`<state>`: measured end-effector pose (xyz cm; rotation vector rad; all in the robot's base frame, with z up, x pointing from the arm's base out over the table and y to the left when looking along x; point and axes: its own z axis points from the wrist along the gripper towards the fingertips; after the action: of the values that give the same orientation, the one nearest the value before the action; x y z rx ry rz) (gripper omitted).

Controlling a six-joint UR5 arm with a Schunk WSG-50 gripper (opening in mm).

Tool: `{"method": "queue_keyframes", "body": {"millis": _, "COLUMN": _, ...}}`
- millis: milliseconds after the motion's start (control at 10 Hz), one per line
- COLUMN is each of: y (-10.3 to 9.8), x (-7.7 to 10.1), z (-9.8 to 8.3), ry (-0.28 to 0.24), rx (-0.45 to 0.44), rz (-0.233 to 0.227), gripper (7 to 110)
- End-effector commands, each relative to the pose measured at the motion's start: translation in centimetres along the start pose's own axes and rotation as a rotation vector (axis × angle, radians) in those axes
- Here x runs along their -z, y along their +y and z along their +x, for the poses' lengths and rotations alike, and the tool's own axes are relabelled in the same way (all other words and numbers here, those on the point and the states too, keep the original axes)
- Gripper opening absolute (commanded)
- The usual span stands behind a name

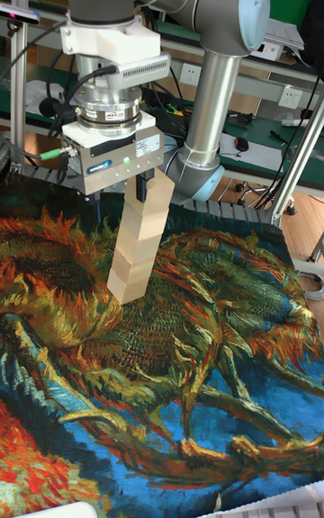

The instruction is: Stack the blocks in a vertical line of five

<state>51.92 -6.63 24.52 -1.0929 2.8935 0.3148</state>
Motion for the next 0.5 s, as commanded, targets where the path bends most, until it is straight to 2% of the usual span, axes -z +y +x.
{"method": "queue_keyframes", "body": {"millis": 0, "y": 0.52, "x": 0.15, "z": -0.47, "ry": -0.017, "rx": 0.001, "rz": -0.015, "gripper": 7}}
{"method": "queue_keyframes", "body": {"millis": 400, "y": 0.24, "x": 0.12, "z": 0.1, "ry": 0.005, "rx": 0.003, "rz": -0.004, "gripper": 7}}
